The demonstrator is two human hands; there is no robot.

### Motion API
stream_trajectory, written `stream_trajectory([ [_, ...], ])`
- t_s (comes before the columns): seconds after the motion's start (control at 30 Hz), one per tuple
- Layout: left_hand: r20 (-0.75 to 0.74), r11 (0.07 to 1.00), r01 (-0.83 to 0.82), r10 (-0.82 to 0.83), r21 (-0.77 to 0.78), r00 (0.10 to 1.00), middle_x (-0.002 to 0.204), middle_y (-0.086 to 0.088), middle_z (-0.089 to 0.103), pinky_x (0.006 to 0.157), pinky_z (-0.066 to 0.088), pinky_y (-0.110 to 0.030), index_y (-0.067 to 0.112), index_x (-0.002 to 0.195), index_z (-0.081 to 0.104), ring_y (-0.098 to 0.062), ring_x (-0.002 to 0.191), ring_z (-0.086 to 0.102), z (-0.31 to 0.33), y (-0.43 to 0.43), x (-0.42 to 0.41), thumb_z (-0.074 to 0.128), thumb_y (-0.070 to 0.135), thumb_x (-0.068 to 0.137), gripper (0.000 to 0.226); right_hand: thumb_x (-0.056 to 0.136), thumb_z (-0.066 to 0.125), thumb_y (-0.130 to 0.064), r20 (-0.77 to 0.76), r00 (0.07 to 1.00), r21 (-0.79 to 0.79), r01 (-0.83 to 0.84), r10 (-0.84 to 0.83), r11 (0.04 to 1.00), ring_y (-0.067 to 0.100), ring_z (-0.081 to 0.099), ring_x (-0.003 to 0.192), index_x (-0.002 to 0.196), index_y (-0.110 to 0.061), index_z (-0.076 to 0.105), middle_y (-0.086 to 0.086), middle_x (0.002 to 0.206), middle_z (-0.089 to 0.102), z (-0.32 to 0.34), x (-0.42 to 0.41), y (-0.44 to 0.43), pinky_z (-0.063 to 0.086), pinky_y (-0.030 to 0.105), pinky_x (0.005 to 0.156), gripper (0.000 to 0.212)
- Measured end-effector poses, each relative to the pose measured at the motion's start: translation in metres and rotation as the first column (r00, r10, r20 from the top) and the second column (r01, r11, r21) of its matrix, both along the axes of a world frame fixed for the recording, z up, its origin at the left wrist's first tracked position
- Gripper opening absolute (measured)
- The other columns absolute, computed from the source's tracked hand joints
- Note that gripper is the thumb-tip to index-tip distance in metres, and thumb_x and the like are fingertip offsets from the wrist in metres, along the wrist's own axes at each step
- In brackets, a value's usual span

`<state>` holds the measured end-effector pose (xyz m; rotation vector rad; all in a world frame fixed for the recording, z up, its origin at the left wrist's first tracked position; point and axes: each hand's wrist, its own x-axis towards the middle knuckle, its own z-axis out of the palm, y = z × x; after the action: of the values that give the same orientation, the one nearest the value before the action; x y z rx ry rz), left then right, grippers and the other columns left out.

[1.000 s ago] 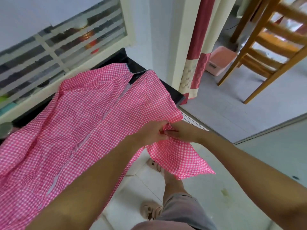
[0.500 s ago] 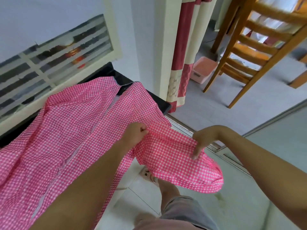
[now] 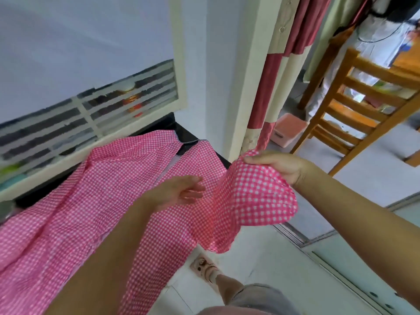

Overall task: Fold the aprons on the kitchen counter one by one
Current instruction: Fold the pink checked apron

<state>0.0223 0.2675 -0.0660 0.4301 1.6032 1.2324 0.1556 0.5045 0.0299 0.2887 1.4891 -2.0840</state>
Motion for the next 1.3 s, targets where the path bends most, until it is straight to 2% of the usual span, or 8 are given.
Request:
stream_trajectory([
  [0.1, 0.023, 0.981, 0.047, -0.052, 0.190, 0.998, 0.126, 0.002, 0.063, 0.095, 0.051, -0.031, 0.022, 0.137, 0.043, -0.020, 0.119, 0.059, 0.033, -0.030, -0.010, 0.042, 0.021, 0.100, 0.037, 0.078, 0.064, -0.023, 0.011, 0.969, -0.220, 0.244, -0.248, 0.944, 0.015, 0.069, 0.070, 0.072, -0.007, 0.075, 0.005, 0.076, 0.070, 0.008, -0.050, -0.034, 0.058, 0.028, 0.068, 0.021],
  [0.33, -0.328, 0.897, -0.371, 0.435, 0.242, 0.838, 0.125, 0.007, 0.061, 0.103, 0.044, -0.036, 0.025, 0.134, 0.046, -0.013, 0.116, 0.058, 0.037, -0.042, -0.034, 0.079, 0.050, 0.066, 0.079, 0.091, 0.051, -0.016, 0.199, 0.936, -0.335, 0.344, -0.291, 0.877, 0.021, 0.065, 0.092, 0.121, -0.001, 0.056, 0.011, 0.097, 0.067, -0.027, -0.161, -0.100, 0.051, 0.034, 0.091, 0.034],
  [0.47, -0.076, 0.427, -0.886, 0.904, 0.182, 0.420, 0.089, -0.004, 0.070, 0.066, 0.054, -0.027, 0.009, 0.102, 0.064, -0.016, 0.076, 0.068, 0.006, -0.044, -0.065, 0.070, 0.012, 0.084, 0.019, 0.096, 0.043, -0.048, -0.102, 0.990, 0.113, 0.108, -0.097, 0.988, 0.029, 0.060, 0.113, 0.126, -0.010, 0.054, 0.015, 0.120, 0.062, -0.064, -0.199, -0.122, 0.053, 0.036, 0.091, 0.050],
  [0.53, -0.084, 0.359, -0.933, 0.931, 0.014, 0.357, 0.093, -0.011, 0.068, 0.050, 0.051, -0.022, 0.007, 0.091, 0.064, -0.017, 0.072, 0.061, -0.014, -0.051, -0.078, 0.061, 0.004, 0.090, 0.004, 0.089, 0.037, -0.066, -0.309, 0.936, 0.511, 0.012, 0.171, 0.859, 0.026, 0.037, 0.136, 0.144, -0.019, 0.035, 0.011, 0.148, 0.038, -0.092, -0.214, -0.122, 0.046, 0.039, 0.101, 0.072],
  [0.73, -0.206, 0.317, -0.932, 0.914, -0.175, 0.349, 0.099, -0.006, 0.065, 0.088, 0.048, -0.031, 0.001, 0.109, 0.060, -0.025, 0.098, 0.060, -0.084, -0.073, -0.102, 0.062, -0.002, 0.087, 0.023, 0.075, 0.036, -0.079, -0.102, 0.819, 0.918, -0.142, 0.565, 0.371, 0.027, 0.003, 0.147, 0.152, -0.036, 0.003, 0.003, 0.161, 0.001, -0.180, -0.236, -0.098, 0.011, 0.050, 0.117, 0.094],
  [0.93, -0.315, 0.454, -0.878, 0.820, -0.150, 0.478, 0.101, 0.002, 0.059, 0.069, 0.043, -0.007, 0.010, 0.108, 0.058, -0.012, 0.086, 0.055, -0.100, -0.080, -0.109, 0.063, -0.001, 0.087, 0.025, 0.088, 0.064, -0.028, -0.201, 0.911, 0.950, 0.093, 0.359, 0.297, 0.026, 0.032, 0.133, 0.146, -0.018, 0.031, 0.007, 0.146, 0.036, -0.205, -0.249, -0.108, 0.025, 0.040, 0.113, 0.068],
  [1.07, -0.614, 0.316, -0.945, 0.731, -0.081, 0.297, 0.099, -0.002, 0.059, 0.063, 0.039, -0.009, 0.006, 0.120, 0.054, -0.012, 0.084, 0.055, -0.083, -0.112, -0.122, 0.063, 0.001, 0.087, 0.035, 0.086, 0.047, 0.003, -0.294, 0.799, 0.950, 0.183, 0.525, 0.255, 0.022, 0.053, 0.106, 0.125, -0.015, 0.050, 0.003, 0.125, 0.047, -0.197, -0.262, -0.128, 0.047, 0.035, 0.092, 0.043],
  [1.3, -0.937, 0.183, -0.946, 0.178, -0.268, 0.300, 0.129, -0.020, 0.050, 0.107, 0.032, -0.042, 0.000, 0.133, 0.047, -0.034, 0.122, 0.044, -0.086, -0.217, -0.118, 0.073, 0.015, 0.081, 0.061, 0.097, 0.047, -0.039, -0.221, 0.659, 0.965, 0.039, 0.719, 0.261, 0.025, 0.035, 0.133, 0.145, -0.022, 0.034, 0.004, 0.149, 0.032, -0.223, -0.253, -0.154, 0.029, 0.038, 0.113, 0.052],
])
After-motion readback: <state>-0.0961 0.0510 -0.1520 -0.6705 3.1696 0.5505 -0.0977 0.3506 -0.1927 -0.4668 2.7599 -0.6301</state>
